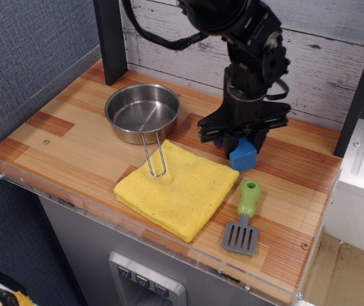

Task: Pick the blue toy from middle to corner

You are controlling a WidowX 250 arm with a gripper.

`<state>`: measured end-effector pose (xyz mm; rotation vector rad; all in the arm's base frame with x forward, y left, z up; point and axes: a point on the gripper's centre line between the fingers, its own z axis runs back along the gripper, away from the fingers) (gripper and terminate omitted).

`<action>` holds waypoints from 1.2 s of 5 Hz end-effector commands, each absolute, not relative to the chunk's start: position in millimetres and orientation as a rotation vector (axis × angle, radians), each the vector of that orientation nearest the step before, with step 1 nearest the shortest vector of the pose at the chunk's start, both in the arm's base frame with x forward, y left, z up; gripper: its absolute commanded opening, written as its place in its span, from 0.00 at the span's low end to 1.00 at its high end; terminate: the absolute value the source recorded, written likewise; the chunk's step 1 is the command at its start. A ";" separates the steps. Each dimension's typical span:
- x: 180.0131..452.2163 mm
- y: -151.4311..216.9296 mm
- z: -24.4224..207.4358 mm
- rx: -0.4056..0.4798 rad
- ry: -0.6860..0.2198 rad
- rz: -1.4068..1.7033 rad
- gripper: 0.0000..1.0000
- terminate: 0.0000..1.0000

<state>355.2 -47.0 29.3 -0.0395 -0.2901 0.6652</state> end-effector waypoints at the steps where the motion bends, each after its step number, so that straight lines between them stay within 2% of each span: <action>1: 343.6 -52.2 102.1 -0.120 -0.407 0.585 0.00 0.00; 2: 332.7 -34.0 127.7 -0.122 -0.432 0.584 0.00 0.00; 4: 322.3 26.1 151.6 -0.057 -0.467 0.634 0.00 0.00; 6: 313.8 74.2 140.6 0.040 -0.450 0.718 0.00 0.00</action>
